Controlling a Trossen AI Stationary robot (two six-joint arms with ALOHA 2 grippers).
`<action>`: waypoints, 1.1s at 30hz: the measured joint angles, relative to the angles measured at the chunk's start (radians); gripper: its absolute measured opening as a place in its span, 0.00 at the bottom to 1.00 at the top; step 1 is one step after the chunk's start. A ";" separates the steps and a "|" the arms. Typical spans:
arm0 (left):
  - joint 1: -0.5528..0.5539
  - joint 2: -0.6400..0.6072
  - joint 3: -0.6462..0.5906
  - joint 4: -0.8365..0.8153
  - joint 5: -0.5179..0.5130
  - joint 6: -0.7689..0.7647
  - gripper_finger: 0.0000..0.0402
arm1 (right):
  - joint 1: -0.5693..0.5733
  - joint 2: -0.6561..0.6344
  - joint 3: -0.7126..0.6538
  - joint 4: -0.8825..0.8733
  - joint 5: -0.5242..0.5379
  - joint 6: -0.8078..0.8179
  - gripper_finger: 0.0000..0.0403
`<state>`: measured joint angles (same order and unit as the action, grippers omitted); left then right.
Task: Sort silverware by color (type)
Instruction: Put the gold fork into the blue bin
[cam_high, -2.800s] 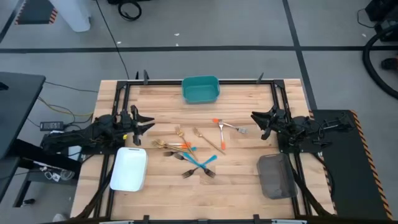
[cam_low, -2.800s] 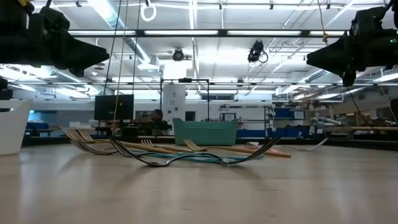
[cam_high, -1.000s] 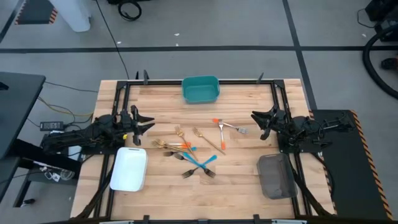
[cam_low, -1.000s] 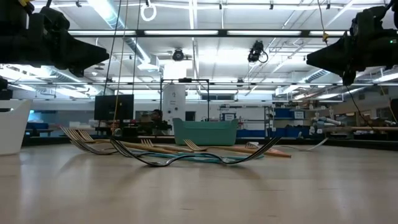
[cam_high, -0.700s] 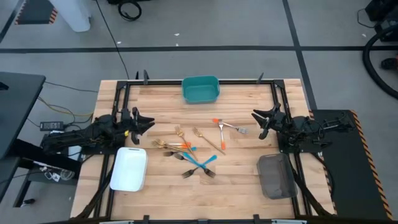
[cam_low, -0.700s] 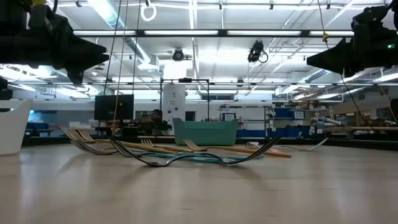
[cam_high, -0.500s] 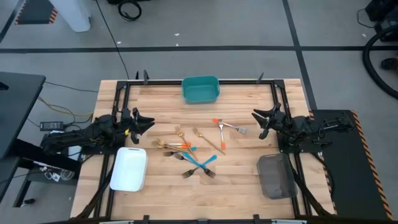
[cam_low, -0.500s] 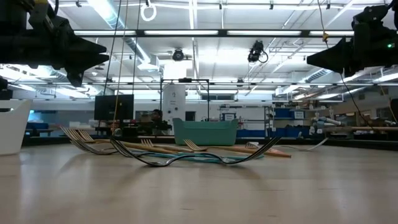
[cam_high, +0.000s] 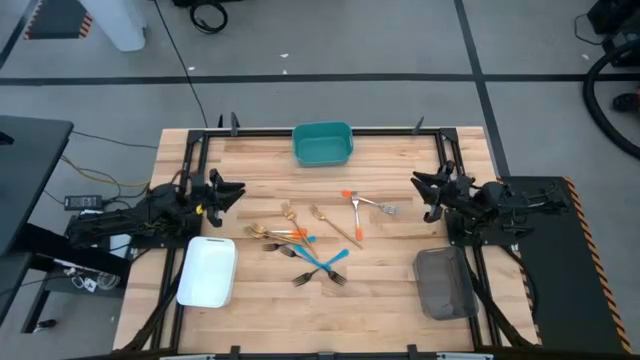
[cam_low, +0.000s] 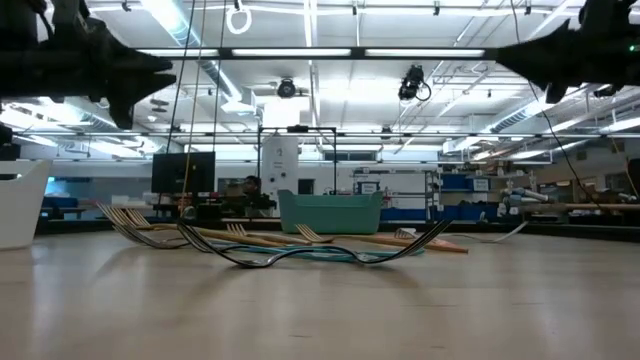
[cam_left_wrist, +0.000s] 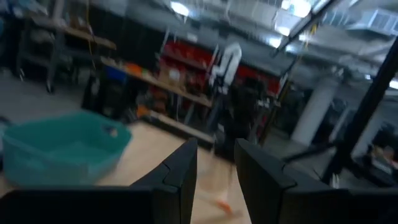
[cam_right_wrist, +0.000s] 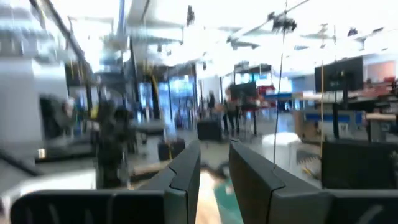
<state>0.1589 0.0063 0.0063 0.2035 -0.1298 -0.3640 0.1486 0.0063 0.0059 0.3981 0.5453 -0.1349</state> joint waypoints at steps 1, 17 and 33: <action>0.000 0.000 0.000 0.022 -0.012 0.017 0.29 | -0.005 0.000 0.000 0.038 0.009 0.015 0.23; 0.002 0.015 0.000 -0.009 -0.105 0.216 0.29 | -0.106 0.128 0.000 0.174 0.033 0.214 0.23; 0.191 0.436 0.054 0.233 -0.136 0.247 0.29 | -0.293 0.520 0.000 0.380 -0.023 0.337 0.23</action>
<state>0.3500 0.4427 0.0601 0.4369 -0.2657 -0.1173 -0.1441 0.5261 0.0059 0.7778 0.5220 0.2025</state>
